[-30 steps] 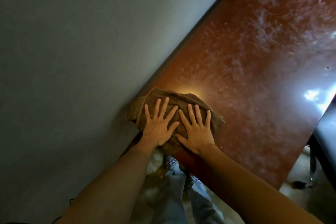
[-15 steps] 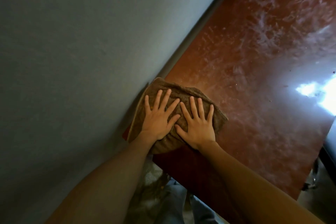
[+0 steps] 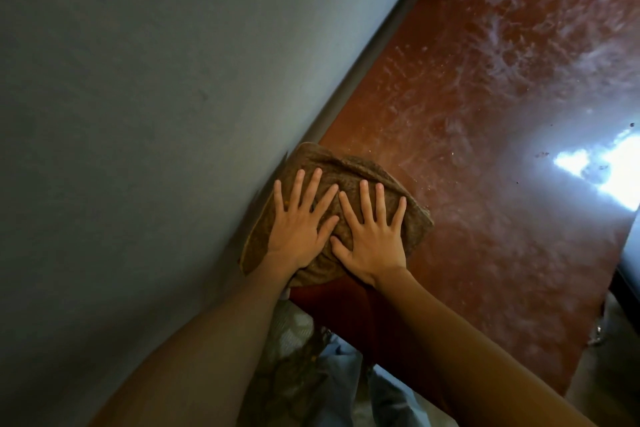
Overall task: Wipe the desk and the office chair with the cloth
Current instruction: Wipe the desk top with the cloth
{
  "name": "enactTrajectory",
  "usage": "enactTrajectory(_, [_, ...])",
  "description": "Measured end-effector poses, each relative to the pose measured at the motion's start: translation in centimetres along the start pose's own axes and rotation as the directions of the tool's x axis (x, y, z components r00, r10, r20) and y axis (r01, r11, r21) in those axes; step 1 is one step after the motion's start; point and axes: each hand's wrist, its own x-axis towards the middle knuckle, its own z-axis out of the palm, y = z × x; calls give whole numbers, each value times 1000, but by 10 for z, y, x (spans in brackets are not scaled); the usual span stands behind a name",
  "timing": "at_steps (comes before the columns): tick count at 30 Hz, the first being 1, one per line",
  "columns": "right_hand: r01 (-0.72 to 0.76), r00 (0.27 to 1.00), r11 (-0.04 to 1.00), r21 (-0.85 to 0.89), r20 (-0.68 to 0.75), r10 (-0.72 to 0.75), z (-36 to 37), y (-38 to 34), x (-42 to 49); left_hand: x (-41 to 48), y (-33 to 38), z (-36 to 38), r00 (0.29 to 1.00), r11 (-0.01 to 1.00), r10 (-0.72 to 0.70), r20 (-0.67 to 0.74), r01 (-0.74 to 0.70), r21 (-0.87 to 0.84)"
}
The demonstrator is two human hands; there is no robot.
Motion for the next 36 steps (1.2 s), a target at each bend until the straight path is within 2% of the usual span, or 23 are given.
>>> enactTrajectory(10, [9,999,1000,22,51,-10,9,-24,-43,-51,3,6,999,1000,-20,33,20,-6])
enactTrajectory(23, [16,997,998,54,74,-20,22,-12,-116,-99,51,12,983,997,-80,164,80,9])
enactTrajectory(36, [60,998,997,48,11,-61,41,61,-209,-140,163,26,969,992,-124,214,120,34])
